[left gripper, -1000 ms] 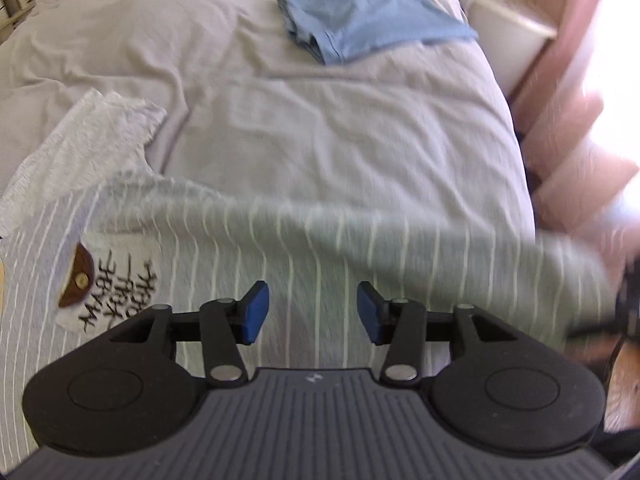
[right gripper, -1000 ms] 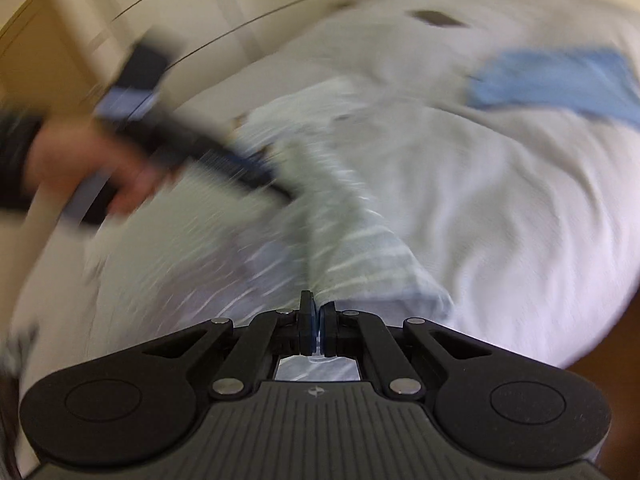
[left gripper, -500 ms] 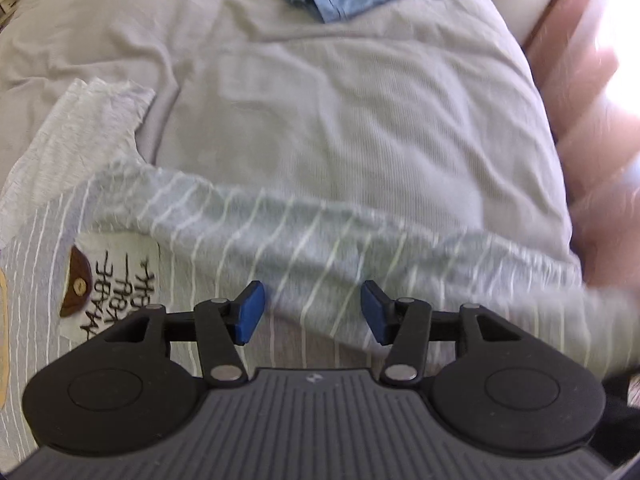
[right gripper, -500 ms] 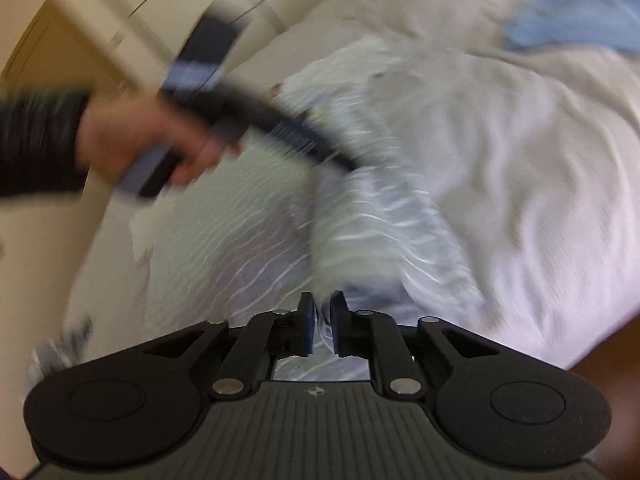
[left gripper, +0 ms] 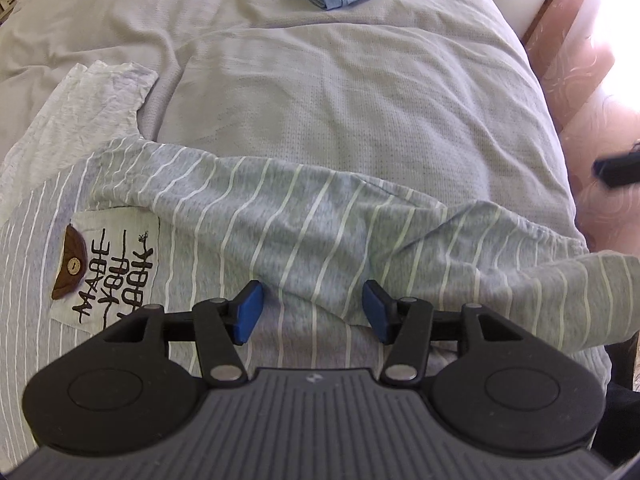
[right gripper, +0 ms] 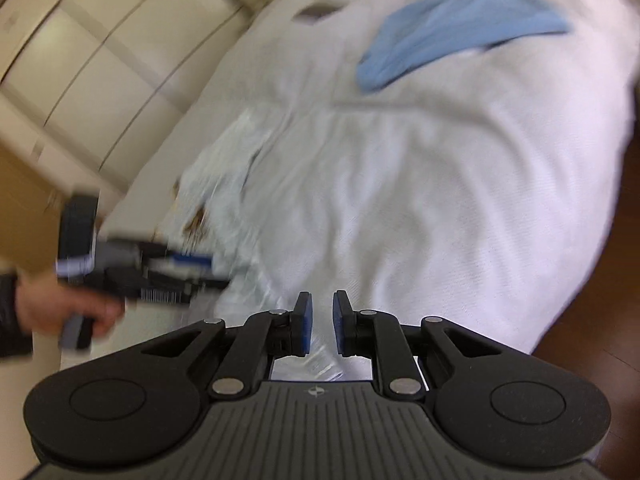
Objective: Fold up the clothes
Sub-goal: 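Grasp the striped shirt side edge with the right gripper and fold it inward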
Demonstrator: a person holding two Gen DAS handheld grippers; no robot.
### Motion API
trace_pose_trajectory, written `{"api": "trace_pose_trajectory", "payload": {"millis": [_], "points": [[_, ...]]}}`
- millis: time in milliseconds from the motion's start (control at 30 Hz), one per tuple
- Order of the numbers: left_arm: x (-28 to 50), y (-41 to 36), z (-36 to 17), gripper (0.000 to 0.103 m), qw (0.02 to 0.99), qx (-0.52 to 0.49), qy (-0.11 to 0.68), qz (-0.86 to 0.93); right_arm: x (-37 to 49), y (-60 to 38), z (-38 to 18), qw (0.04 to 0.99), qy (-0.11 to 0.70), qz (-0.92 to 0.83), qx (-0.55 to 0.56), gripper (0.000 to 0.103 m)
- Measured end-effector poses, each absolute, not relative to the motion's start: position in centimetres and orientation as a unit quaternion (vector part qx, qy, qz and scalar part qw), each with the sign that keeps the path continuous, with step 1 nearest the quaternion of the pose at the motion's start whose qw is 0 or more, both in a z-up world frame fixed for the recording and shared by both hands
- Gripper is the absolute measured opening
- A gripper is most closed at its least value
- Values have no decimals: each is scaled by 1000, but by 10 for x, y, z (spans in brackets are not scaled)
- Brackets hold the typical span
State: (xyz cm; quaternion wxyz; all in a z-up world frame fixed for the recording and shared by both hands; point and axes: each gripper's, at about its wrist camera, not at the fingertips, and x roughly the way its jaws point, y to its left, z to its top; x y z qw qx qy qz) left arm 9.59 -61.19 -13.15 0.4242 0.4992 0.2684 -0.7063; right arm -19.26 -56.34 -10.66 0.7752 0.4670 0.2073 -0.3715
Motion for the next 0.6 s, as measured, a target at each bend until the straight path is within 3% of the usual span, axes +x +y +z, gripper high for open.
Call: {"api": "trace_pose_trajectory", "payload": {"millis": [100, 233, 267, 300, 333, 600], "points": [[97, -611, -131, 50, 425, 497, 268, -707, -167, -568, -120, 802, 268, -324, 424, 32], [99, -607, -126, 50, 432, 487, 270, -710, -152, -578, -139, 802, 300, -299, 421, 32], [100, -605, -123, 50, 436, 481, 272, -710, -151, -579, -142, 803, 303, -290, 423, 28], [100, -603, -121, 50, 439, 476, 274, -711, -150, -580, -143, 803, 306, -282, 426, 5], [101, -601, -119, 50, 443, 470, 276, -712, -150, -580, -143, 803, 307, -276, 430, 2], [106, -587, -101, 50, 470, 426, 294, -716, -199, -589, -79, 786, 313, -451, 285, 1]]}}
